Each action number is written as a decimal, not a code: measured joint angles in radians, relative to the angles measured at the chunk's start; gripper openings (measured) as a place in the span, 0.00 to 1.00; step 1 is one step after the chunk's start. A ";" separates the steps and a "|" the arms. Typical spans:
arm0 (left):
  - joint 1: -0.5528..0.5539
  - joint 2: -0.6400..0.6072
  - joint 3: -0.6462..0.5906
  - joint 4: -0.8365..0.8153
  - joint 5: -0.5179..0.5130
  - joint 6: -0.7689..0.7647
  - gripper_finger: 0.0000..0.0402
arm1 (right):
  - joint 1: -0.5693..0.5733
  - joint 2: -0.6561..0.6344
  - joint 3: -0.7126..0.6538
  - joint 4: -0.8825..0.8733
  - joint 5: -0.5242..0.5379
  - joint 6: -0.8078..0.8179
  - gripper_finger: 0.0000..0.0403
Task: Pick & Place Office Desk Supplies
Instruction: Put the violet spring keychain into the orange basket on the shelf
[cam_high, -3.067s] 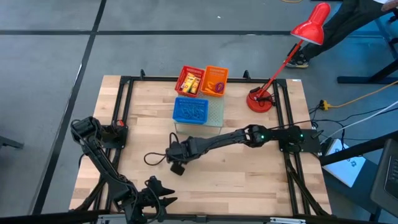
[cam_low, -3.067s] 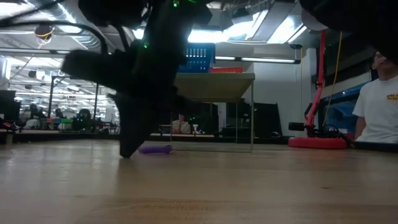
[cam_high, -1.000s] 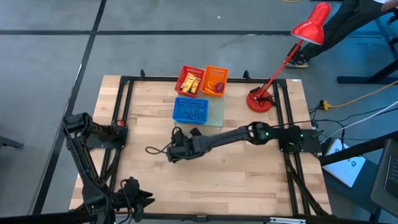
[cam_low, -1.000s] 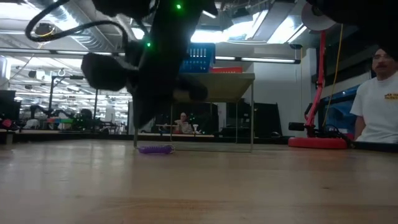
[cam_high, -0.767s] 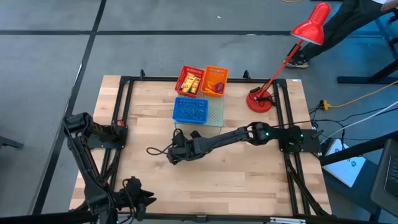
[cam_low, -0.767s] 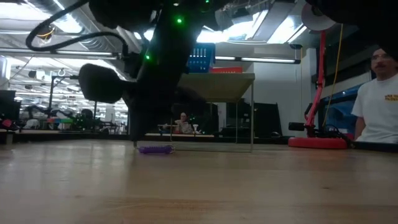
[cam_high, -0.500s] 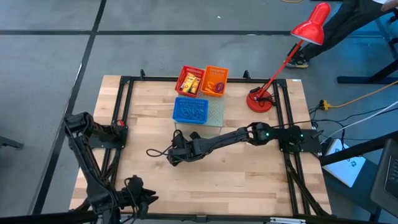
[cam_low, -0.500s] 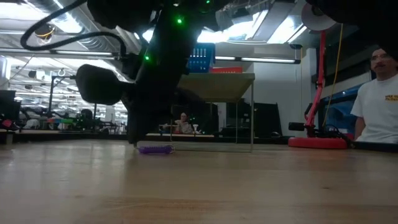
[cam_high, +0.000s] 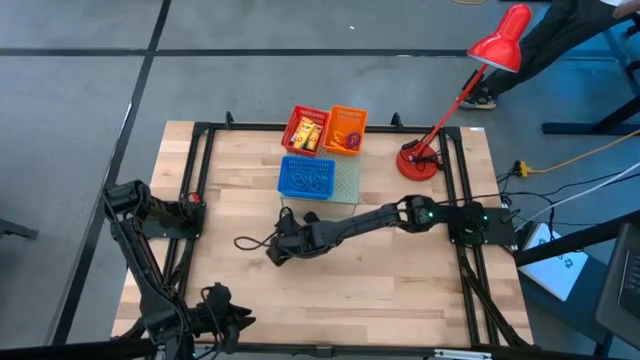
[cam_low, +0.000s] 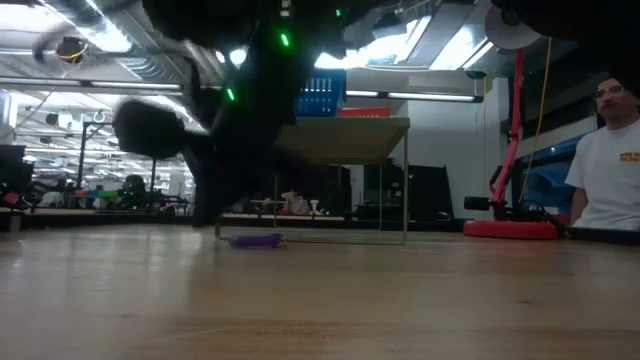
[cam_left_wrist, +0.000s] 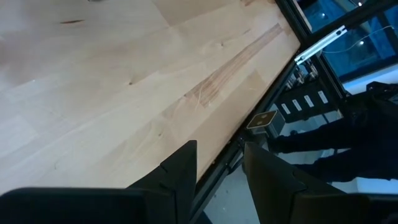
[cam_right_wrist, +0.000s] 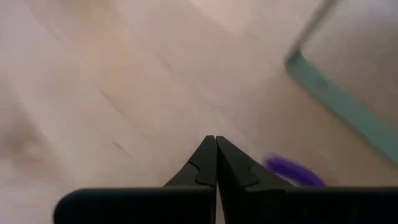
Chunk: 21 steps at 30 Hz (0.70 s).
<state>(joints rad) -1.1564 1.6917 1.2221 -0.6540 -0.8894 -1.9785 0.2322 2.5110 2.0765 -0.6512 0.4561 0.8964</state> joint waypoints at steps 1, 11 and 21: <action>0.000 0.000 0.000 0.000 0.000 0.000 0.33 | -0.003 -0.001 0.018 0.008 0.000 -0.013 0.00; 0.000 0.000 0.000 0.030 0.003 0.000 0.33 | -0.030 -0.005 0.084 -0.134 0.039 0.016 0.00; 0.000 0.000 0.000 0.030 0.022 0.003 0.33 | -0.046 0.008 0.041 -0.225 0.011 0.083 0.00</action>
<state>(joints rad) -1.1564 1.6920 1.2221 -0.6239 -0.8677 -1.9755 0.1864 2.5190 2.1170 -0.8762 0.4667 0.9789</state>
